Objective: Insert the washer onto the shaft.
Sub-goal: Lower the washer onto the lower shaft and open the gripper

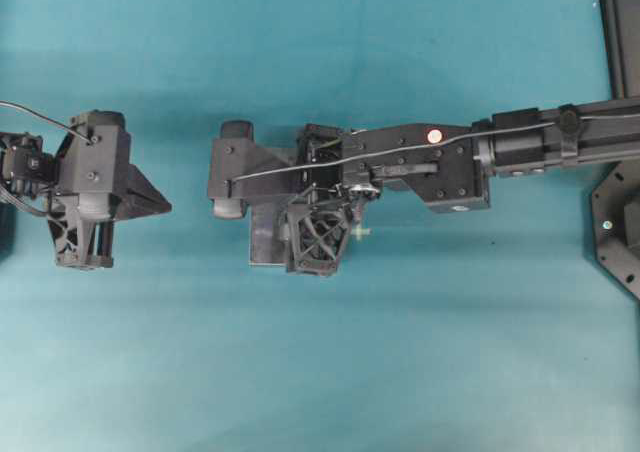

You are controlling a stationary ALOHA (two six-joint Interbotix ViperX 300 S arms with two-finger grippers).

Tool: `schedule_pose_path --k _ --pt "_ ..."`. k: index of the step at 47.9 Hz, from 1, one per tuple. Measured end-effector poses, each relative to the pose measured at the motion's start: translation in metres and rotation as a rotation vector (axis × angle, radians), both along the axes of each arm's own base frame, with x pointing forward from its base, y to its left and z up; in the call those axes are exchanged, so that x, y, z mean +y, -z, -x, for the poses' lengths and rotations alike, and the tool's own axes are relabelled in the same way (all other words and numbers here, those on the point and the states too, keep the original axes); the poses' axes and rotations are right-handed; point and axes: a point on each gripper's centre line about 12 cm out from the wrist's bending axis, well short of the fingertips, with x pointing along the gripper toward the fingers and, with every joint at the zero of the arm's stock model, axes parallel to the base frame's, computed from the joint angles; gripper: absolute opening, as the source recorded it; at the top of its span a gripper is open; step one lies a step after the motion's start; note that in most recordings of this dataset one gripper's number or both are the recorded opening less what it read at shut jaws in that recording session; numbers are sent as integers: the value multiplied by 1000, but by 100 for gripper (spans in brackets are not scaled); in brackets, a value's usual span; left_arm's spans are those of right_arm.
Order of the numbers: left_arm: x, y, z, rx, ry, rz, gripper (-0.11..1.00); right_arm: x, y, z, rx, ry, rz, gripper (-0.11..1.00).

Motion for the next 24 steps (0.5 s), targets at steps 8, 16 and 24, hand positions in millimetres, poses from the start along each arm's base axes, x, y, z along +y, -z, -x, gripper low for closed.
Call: schedule_pose_path --k 8,16,24 --pt "0 -1 0 -3 -1 1 0 -1 6 -1 8 0 1 32" --pt "0 -1 0 -2 -1 1 0 -1 11 -3 17 2 1 32" --pt "0 -1 0 -3 0 0 0 -3 11 -4 17 6 -2 43"
